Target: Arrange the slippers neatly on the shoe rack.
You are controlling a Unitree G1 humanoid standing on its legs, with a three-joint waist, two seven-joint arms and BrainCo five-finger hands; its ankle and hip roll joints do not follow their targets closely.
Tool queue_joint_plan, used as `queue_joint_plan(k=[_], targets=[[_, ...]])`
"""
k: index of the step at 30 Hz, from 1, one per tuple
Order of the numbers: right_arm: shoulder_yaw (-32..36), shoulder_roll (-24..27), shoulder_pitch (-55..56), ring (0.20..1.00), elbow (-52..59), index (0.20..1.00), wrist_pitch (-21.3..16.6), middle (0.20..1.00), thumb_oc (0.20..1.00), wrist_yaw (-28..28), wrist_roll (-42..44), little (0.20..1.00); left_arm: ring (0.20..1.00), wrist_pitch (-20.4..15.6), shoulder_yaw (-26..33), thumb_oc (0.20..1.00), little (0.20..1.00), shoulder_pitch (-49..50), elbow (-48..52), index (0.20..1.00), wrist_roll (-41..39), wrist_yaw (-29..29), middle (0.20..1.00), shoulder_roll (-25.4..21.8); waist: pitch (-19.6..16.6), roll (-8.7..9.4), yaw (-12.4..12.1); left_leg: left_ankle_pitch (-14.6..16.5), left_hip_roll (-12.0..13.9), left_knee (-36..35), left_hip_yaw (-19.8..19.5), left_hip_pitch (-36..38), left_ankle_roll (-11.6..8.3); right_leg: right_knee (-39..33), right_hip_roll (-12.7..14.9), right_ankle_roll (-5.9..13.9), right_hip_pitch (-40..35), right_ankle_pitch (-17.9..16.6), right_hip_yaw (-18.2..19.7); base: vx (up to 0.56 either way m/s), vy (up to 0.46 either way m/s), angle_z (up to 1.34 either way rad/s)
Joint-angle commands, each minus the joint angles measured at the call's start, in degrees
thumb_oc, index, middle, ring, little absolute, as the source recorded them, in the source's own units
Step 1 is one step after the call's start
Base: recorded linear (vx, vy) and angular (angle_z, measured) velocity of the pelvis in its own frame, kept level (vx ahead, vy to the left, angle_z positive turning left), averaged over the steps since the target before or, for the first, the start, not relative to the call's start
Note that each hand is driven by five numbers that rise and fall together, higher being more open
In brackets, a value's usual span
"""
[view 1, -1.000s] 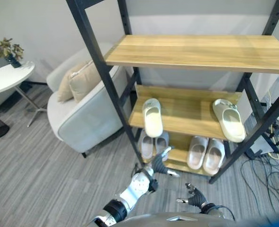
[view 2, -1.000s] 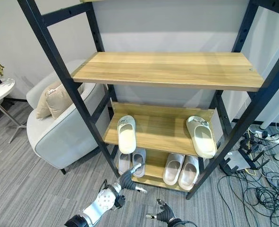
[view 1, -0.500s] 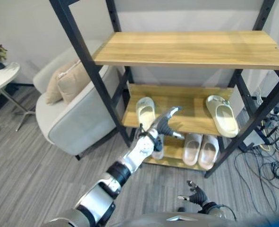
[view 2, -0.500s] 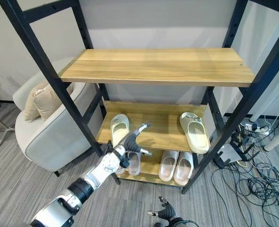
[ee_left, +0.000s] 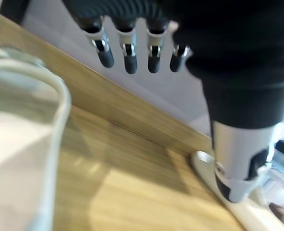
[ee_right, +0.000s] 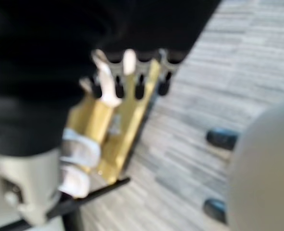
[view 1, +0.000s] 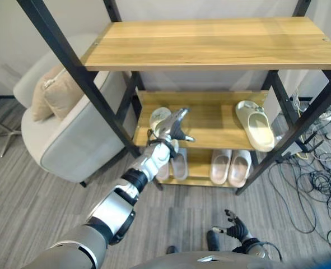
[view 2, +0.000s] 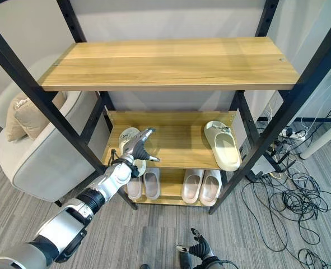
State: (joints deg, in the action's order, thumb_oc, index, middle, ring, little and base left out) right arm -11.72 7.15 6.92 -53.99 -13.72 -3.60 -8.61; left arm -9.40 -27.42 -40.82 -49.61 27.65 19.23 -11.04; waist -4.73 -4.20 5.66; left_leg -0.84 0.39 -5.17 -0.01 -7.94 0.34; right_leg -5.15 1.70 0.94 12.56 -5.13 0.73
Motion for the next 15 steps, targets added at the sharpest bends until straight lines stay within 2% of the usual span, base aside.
queue_joint_plan(k=[1, 10, 15], targets=[[1.0, -2.0, 6.9, 1.0, 0.5, 1.0, 1.0, 1.0, 1.0, -0.7, -0.6, 1.0, 1.0, -0.2, 6.1, 1.0, 1.0, -8.9, -4.9, 1.0, -0.8, 4.0, 1.0, -0.9, 1.2, 0.56, -0.2, -3.0, -2.3, 0.2, -1.2, -3.4, 0.81, 0.1, -0.5, 0.9, -3.3, 3.1, 5.4, 0.0, 0.0, 0.0], [1.4, -3.3, 4.7, 1.0, -0.6, 1.0, 1.6, 1.0, 1.0, -1.7, -0.7, 1.0, 1.0, 2.8, 8.5, 1.0, 1.0, -11.4, -7.6, 1.0, -0.1, 8.1, 1.0, -4.3, 1.5, 1.29, -0.5, -3.3, -2.1, 0.2, -1.5, -5.0, 0.64, 0.1, -0.6, 0.92, -1.8, 3.0, 5.3, 0.0, 0.0, 0.0], [1.5, -4.0, 3.6, 1.0, -0.8, 1.0, 1.6, 1.0, 1.0, -2.0, -0.4, 1.0, 1.0, 6.2, 7.0, 1.0, 1.0, -13.1, -9.4, 1.0, 1.3, 7.3, 1.0, -5.7, 2.2, 1.7, -0.6, -3.4, -2.1, 0.2, -1.8, -6.1, 0.57, 0.1, -0.7, 0.95, -0.7, 3.0, 5.2, 0.0, 0.0, 0.0]])
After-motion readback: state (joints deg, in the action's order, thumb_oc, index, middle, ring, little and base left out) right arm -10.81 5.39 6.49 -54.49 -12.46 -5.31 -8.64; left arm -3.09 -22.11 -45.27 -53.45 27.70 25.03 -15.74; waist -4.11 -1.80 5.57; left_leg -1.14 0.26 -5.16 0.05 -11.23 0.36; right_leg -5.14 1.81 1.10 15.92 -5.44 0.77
